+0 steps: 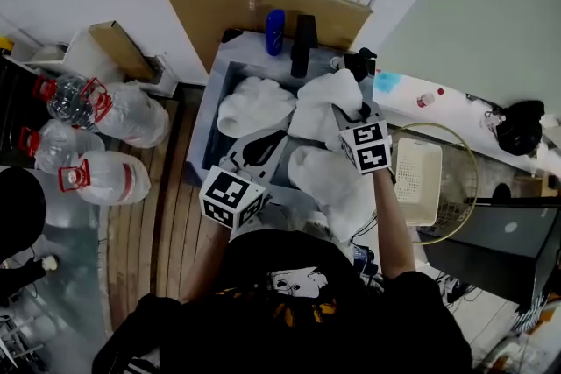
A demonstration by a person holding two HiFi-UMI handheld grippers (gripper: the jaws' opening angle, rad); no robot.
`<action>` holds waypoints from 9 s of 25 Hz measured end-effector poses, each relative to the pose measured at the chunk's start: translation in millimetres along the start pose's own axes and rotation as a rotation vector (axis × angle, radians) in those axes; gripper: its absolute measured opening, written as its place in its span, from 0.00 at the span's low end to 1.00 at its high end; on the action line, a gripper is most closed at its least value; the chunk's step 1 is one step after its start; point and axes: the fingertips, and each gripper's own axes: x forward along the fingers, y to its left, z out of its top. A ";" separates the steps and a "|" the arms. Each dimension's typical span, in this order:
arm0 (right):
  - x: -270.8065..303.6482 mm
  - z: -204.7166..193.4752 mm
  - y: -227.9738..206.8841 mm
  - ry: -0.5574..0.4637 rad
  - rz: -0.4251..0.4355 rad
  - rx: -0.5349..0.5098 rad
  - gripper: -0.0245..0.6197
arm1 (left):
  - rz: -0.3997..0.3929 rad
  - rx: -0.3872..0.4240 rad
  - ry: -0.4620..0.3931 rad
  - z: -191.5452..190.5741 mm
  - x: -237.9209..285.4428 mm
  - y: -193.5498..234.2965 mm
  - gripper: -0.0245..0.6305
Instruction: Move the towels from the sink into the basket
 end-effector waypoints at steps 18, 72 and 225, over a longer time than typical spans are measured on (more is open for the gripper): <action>-164.9 108.3 -78.2 -0.390 -0.234 0.094 0.25 | -0.185 0.081 -0.065 44.9 51.5 -49.5 0.06; -215.2 -578.2 -184.1 0.408 -0.407 0.910 0.47 | -0.538 0.218 0.229 -38.2 248.4 -365.8 0.06; -238.1 -336.1 -273.0 -0.203 -0.313 0.746 0.31 | -0.399 0.171 0.157 -19.3 252.8 -324.8 0.06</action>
